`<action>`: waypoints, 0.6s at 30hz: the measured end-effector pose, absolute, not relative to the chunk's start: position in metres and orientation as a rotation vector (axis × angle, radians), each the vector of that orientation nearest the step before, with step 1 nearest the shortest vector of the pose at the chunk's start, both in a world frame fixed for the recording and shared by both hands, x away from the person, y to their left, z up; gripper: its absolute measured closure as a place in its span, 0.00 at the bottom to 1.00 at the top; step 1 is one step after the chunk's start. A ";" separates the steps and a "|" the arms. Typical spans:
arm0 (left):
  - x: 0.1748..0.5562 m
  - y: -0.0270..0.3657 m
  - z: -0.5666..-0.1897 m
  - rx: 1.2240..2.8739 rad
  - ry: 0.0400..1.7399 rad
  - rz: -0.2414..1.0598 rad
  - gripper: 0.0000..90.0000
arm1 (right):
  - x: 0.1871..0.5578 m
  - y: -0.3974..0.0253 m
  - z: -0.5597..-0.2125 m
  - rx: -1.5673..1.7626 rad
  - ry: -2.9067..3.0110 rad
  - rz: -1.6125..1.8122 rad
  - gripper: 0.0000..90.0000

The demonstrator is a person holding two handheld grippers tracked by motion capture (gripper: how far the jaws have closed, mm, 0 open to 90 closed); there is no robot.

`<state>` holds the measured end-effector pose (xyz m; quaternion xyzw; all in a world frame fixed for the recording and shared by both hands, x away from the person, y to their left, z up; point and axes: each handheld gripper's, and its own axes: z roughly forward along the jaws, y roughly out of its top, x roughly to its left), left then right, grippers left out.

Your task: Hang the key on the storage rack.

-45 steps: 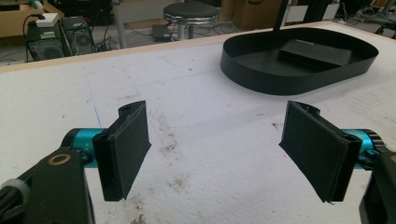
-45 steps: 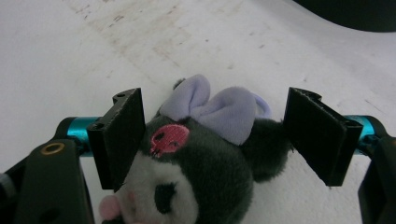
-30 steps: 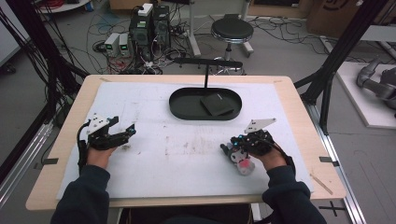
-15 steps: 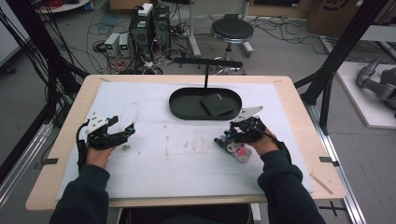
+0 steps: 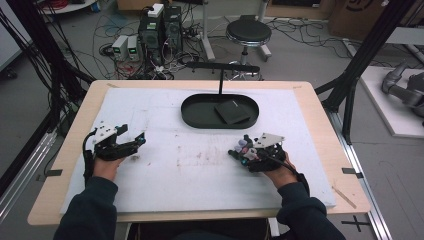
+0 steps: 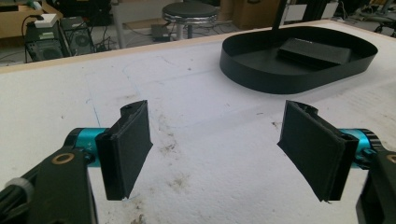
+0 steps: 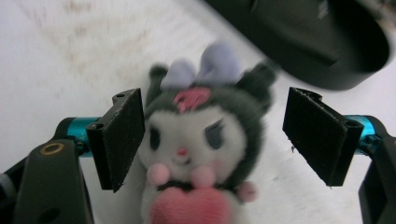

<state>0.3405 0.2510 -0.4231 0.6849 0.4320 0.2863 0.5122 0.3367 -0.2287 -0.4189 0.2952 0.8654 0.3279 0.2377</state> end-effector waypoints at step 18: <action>0.340 0.252 -0.423 1.646 1.045 0.688 0.27 | 0.341 -0.242 -0.415 0.944 2.248 0.832 0.31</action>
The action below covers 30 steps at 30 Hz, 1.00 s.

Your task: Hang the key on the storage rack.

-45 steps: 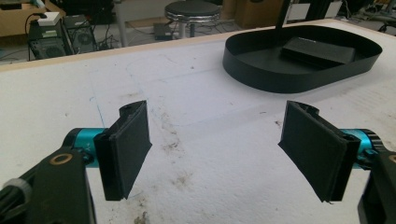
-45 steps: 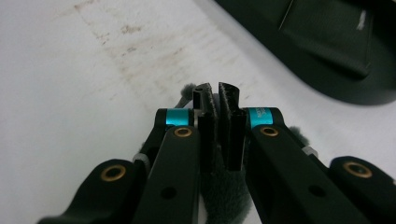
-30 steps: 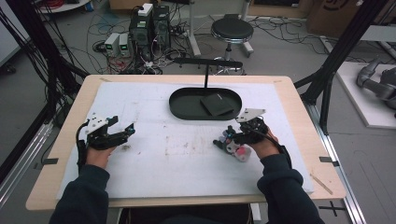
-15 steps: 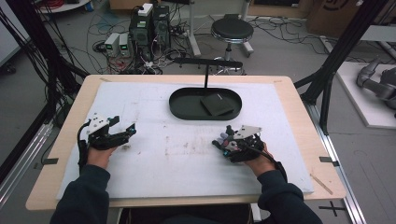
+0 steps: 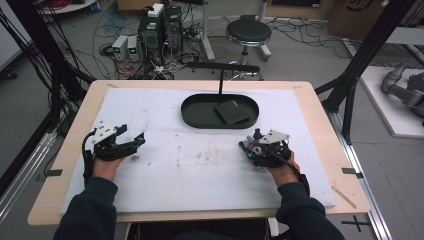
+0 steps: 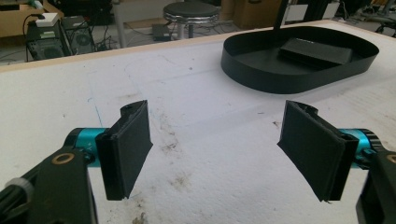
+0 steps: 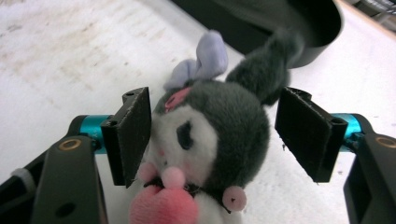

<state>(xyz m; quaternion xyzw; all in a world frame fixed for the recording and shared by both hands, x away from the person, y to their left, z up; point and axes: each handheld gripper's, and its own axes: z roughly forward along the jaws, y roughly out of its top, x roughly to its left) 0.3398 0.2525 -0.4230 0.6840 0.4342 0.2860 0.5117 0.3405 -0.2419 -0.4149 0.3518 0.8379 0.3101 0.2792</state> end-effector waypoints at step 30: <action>0.340 0.252 -0.423 1.653 1.047 0.691 0.27 | 0.354 -0.267 -0.403 1.026 2.250 1.020 0.40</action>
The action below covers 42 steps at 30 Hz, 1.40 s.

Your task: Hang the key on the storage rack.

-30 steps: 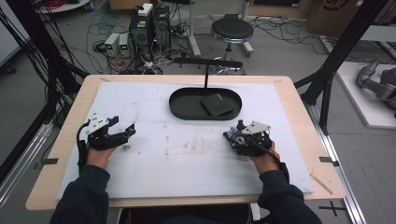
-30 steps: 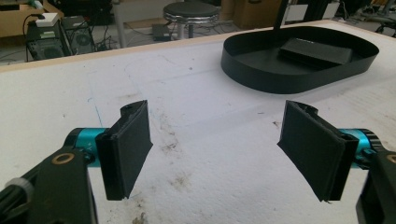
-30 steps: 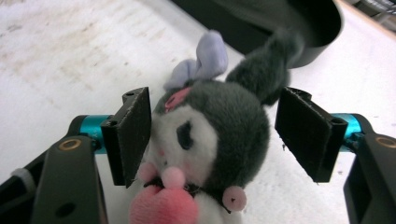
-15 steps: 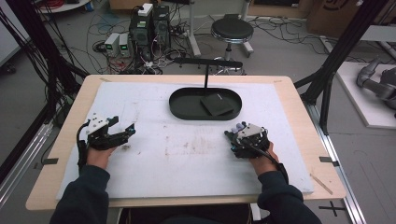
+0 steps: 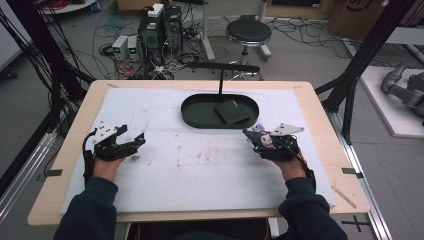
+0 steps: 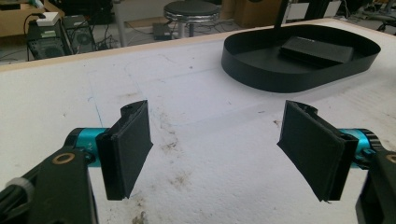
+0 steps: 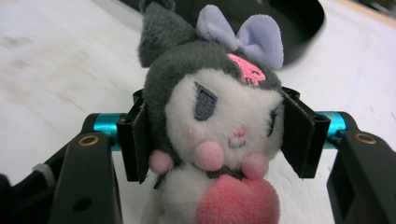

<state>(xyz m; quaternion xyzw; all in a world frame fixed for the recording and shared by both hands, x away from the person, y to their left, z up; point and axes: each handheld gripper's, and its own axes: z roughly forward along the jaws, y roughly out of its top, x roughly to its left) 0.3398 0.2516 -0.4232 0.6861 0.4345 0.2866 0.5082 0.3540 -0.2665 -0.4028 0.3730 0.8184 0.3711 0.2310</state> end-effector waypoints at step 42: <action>0.341 0.257 -0.423 1.616 1.059 0.681 0.28 | 0.485 -0.247 -0.284 1.126 1.934 0.870 0.41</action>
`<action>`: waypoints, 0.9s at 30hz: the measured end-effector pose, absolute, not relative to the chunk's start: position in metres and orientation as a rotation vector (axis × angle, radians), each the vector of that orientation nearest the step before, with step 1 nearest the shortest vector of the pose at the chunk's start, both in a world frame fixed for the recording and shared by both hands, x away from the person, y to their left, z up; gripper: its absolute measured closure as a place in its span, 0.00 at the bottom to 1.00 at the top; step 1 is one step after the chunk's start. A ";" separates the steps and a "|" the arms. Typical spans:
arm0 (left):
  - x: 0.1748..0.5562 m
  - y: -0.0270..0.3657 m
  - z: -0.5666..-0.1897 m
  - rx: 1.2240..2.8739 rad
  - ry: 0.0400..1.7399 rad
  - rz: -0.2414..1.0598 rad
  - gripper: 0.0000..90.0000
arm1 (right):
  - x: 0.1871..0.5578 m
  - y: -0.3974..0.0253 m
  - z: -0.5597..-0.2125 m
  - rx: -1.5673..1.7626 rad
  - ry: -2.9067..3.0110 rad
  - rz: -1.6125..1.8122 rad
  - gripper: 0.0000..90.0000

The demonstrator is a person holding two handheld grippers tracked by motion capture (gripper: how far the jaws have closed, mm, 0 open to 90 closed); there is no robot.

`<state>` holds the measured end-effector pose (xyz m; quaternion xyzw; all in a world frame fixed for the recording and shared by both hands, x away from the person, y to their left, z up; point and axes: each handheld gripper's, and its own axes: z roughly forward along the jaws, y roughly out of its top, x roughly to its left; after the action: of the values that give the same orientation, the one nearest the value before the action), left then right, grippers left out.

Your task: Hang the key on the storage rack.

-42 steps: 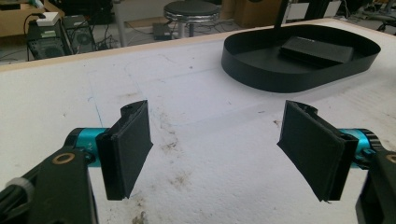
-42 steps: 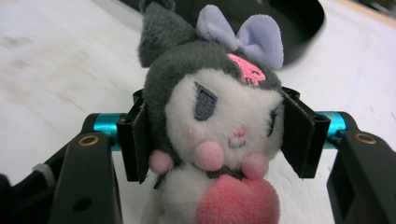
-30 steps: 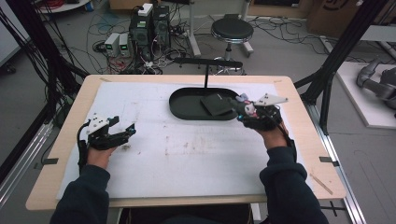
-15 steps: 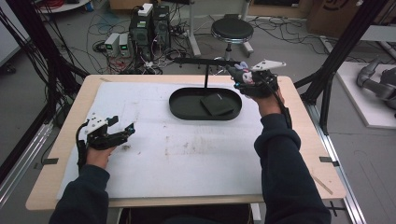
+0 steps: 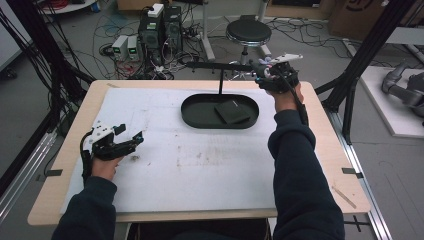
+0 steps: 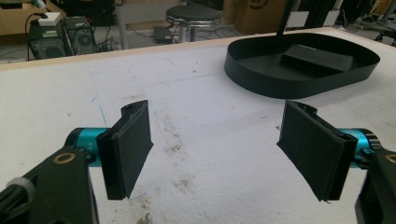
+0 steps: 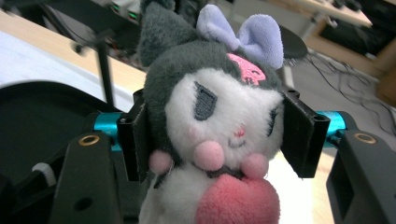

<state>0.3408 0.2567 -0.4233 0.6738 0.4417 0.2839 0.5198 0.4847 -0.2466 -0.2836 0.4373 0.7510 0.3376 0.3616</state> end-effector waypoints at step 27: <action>0.340 0.256 -0.424 1.623 1.058 0.680 0.28 | 0.488 -0.211 -0.358 1.172 2.206 0.997 0.21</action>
<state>0.3402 0.2559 -0.4235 0.6764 0.4410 0.2832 0.5175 0.4878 -0.2106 -0.3584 0.4248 0.7994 0.3611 0.2239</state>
